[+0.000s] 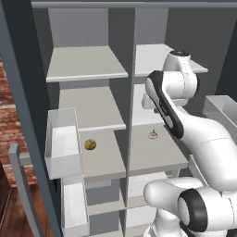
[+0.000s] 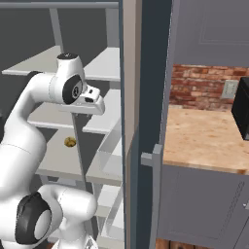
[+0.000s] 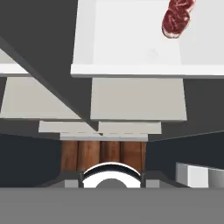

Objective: There's a steak in the fridge that needs to be moved to the freezer for freezing. Pick up the steak from the fridge, place it on any shelf in the freezer, and close the fridge and freezer doors when done.

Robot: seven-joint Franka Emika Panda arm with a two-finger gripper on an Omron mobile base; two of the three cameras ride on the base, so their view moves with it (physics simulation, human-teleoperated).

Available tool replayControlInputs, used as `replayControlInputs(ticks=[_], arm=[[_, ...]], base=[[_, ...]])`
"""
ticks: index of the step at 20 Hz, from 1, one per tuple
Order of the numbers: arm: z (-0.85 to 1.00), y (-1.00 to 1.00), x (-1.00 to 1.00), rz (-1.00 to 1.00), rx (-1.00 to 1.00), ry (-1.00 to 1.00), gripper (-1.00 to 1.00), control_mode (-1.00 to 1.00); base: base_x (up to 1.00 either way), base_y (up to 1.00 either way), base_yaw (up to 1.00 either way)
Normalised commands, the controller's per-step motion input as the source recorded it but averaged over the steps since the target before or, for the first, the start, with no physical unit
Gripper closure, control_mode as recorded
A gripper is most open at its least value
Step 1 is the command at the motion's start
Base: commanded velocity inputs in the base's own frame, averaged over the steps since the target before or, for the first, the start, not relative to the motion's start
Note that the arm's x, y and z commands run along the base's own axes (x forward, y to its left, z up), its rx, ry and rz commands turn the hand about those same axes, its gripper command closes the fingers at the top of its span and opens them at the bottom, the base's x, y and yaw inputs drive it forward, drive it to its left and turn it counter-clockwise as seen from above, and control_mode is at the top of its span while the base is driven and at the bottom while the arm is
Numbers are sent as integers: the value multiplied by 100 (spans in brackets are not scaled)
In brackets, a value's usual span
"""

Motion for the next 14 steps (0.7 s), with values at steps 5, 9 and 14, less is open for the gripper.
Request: replayControlInputs(ticks=[5, 9, 14], arm=[[-3, 0, -42, 1, 0, -3, -100, -100], [-15, 0, -55, 1, -1, 1, -100, -100], [-7, -4, -29, 0, 0, 0, -100, -100]], base=[[0, 0, 0], [0, 0, 0], [0, 0, 0]])
